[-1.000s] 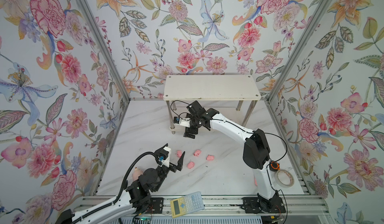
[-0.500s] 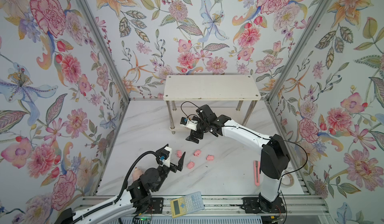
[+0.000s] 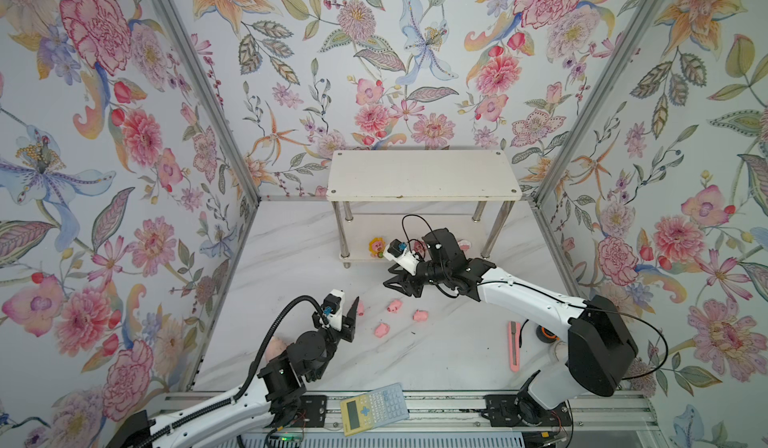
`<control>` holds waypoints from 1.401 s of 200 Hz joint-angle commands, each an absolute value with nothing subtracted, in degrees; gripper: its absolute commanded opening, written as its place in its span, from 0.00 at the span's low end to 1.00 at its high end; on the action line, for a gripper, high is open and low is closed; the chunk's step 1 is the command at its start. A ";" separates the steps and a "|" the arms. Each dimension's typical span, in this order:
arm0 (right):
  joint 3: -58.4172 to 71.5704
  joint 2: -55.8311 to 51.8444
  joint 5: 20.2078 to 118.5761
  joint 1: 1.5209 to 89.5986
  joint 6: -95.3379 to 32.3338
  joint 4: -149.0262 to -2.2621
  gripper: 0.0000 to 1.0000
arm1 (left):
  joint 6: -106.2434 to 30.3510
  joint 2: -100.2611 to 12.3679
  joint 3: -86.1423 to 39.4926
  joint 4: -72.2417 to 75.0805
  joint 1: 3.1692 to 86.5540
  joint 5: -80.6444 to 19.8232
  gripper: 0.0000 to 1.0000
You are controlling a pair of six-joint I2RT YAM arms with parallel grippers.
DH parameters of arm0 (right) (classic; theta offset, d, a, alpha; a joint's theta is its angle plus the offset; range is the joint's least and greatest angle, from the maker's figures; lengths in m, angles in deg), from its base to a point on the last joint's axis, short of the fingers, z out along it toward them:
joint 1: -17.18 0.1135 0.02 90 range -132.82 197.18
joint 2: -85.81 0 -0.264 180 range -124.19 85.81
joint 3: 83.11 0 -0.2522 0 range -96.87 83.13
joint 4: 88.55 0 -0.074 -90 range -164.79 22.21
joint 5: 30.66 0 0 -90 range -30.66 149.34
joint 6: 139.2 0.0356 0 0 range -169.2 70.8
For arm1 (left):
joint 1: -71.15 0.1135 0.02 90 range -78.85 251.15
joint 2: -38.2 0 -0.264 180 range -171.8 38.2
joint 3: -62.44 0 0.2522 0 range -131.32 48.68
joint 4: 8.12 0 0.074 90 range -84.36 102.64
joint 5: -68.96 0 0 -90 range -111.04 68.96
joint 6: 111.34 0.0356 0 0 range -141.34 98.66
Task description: Place and organize the plastic toys onto the shelf
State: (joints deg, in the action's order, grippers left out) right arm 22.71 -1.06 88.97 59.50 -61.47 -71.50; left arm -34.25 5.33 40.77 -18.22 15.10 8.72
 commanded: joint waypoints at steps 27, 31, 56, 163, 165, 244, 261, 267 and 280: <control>34.44 8.11 87.12 58.44 -50.39 -79.14 0.00 | -37.48 -3.34 36.70 -23.67 23.01 -0.86 0.18; 35.30 8.79 86.76 58.36 -49.93 -79.14 0.00 | -37.38 -4.31 36.77 -24.75 23.42 -1.92 0.17; 39.10 12.16 85.80 57.25 -47.93 -79.27 0.00 | -37.07 -10.67 36.39 -31.72 25.75 -8.64 0.00; 45.29 20.21 85.48 50.60 -45.56 -79.45 0.00 | -44.64 -37.83 29.24 -52.87 38.61 -36.53 0.00; 45.37 20.47 85.65 50.54 -45.52 -79.41 0.00 | -44.81 -38.47 28.87 -53.13 38.76 -36.93 0.00; 47.28 26.15 85.44 49.26 -44.91 -80.11 0.00 | -47.79 -54.95 21.98 -56.76 40.88 -36.11 0.00; 47.53 26.22 85.61 49.17 -44.76 -80.29 0.00 | -47.82 -56.81 20.88 -57.44 41.05 -35.11 0.00; 47.70 26.13 85.53 49.21 -44.72 -80.35 0.00 | -47.95 -57.47 20.47 -57.67 41.10 -35.09 0.00; 47.80 25.95 85.44 49.18 -44.64 -80.42 0.00 | -47.89 -58.66 19.47 -57.48 41.17 -34.47 0.00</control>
